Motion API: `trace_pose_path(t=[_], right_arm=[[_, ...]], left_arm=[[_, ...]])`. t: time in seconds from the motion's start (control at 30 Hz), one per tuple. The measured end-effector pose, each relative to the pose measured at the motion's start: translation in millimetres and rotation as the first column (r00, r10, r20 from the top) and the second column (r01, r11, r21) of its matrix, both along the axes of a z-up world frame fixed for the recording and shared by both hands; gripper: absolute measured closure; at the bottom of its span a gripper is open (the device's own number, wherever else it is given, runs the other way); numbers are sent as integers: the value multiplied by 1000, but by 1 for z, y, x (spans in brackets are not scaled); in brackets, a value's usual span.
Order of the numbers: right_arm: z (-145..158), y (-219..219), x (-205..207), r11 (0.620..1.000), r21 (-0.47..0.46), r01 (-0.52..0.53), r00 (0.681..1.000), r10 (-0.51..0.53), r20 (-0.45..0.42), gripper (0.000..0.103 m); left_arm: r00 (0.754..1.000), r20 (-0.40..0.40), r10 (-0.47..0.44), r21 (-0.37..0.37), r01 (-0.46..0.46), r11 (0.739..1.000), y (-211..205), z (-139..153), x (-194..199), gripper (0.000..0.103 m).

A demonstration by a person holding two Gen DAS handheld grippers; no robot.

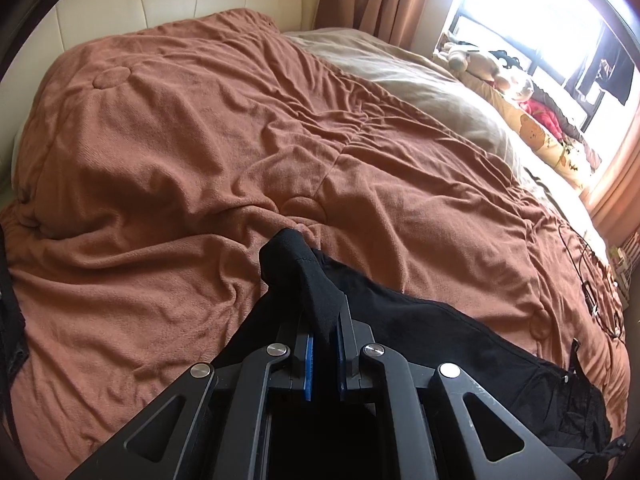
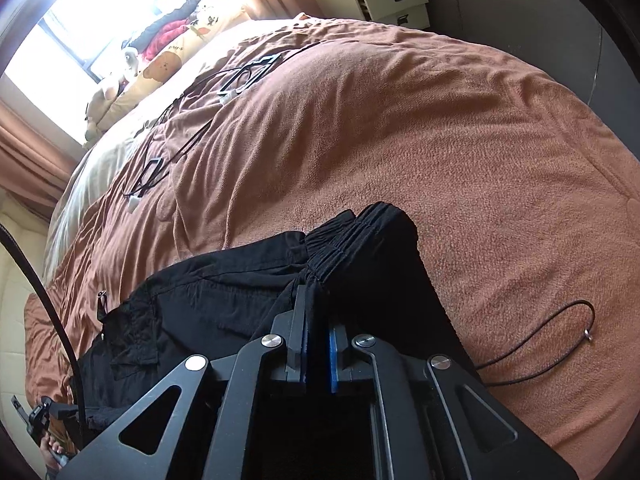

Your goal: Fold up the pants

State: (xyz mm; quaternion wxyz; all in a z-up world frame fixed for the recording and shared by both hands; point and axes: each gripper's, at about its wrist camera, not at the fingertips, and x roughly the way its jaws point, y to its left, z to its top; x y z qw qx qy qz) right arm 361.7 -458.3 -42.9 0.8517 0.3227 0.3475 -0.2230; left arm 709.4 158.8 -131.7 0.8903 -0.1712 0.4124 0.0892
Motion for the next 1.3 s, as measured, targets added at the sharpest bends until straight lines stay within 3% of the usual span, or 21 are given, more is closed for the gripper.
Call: trace_pose_path(t=[0.03, 0.07, 0.13, 0.33, 0.5, 0.6, 0.7, 0.83, 1.03, 1.2, 1.3], right_arm=[[0, 1, 5, 1000, -2, -9, 1000, 9, -4, 76], [3, 5, 9, 1000, -8, -27, 1000, 27, 3, 55], [10, 18, 14, 997, -48, -67, 998, 68, 12, 34], [23, 76, 37, 939, -240, -245, 969, 244, -31, 33], [17, 129, 80, 837, -335, -432, 900, 421, -108, 33], [9, 152, 106, 771, -343, -537, 841, 517, -157, 33], [-3, 183, 134, 682, -343, -646, 761, 610, -221, 33], [-16, 210, 169, 577, -347, -739, 671, 679, -299, 33], [-36, 240, 208, 475, -331, -815, 573, 743, -346, 33], [-48, 257, 228, 413, -305, -858, 509, 768, -390, 33], [-58, 269, 241, 368, -298, -881, 467, 779, -419, 42]], left_arm=[[1000, -12, 1, -3, -1, 1000, 0, -5, 4, 94], [1000, -21, 0, -6, 0, 1000, 0, -8, 8, 94], [999, -41, -4, -16, 3, 1000, 0, -16, 15, 94], [997, -79, -16, -18, 15, 1000, 0, -30, 28, 94], [994, -104, -25, -15, 24, 1000, -2, -37, 39, 94], [993, -114, -23, -27, 20, 999, -1, -40, 43, 94], [993, -116, -31, -21, 29, 999, -2, -41, 46, 94], [992, -120, -40, -15, 38, 999, -3, -42, 48, 94], [991, -124, -53, -7, 53, 999, -4, -45, 50, 93], [990, -128, -54, -14, 53, 998, -2, -47, 52, 93], [990, -131, -53, -17, 51, 999, -1, -48, 53, 93]])
